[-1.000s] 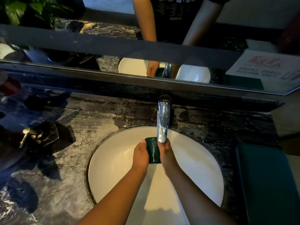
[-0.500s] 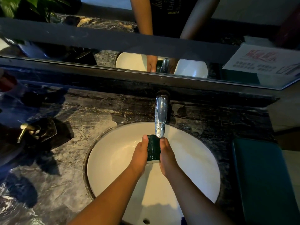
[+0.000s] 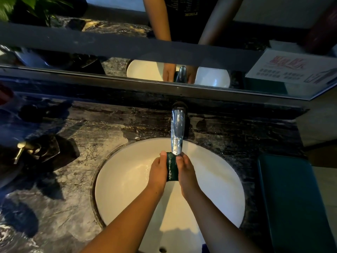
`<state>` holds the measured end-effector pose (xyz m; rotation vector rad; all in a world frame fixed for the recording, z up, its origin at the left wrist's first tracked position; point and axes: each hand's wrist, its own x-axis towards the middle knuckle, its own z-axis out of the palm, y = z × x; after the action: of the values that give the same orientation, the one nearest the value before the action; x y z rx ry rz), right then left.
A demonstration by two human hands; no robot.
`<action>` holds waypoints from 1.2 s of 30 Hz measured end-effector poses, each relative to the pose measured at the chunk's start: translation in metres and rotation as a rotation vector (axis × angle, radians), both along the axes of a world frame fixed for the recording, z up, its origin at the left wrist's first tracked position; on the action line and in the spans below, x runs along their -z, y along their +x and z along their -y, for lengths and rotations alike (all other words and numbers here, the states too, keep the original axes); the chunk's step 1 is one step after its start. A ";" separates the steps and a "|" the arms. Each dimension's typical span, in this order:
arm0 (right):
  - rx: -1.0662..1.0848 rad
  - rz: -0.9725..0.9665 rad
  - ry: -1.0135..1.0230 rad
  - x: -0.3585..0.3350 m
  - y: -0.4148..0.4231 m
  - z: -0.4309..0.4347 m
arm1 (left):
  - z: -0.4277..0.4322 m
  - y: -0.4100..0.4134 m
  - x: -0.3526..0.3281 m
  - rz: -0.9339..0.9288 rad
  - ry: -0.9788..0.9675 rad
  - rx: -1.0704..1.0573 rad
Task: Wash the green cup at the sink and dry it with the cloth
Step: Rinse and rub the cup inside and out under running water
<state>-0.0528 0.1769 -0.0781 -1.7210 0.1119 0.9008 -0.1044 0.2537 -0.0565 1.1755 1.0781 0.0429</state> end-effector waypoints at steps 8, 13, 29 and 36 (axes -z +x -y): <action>-0.051 -0.027 0.008 -0.008 0.001 0.000 | 0.003 0.000 -0.003 0.019 -0.159 -0.034; -0.047 -0.026 0.014 -0.007 -0.004 -0.005 | -0.002 -0.003 -0.005 0.004 -0.160 -0.020; 0.082 -0.066 0.005 -0.005 -0.005 -0.005 | -0.005 -0.005 -0.001 -0.036 0.019 -0.061; -0.088 -0.044 -0.070 -0.009 0.003 -0.005 | 0.003 -0.003 -0.007 0.027 -0.136 0.012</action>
<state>-0.0494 0.1819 -0.0689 -1.7833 0.0982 1.0105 -0.1079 0.2507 -0.0490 1.0559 1.0342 -0.0237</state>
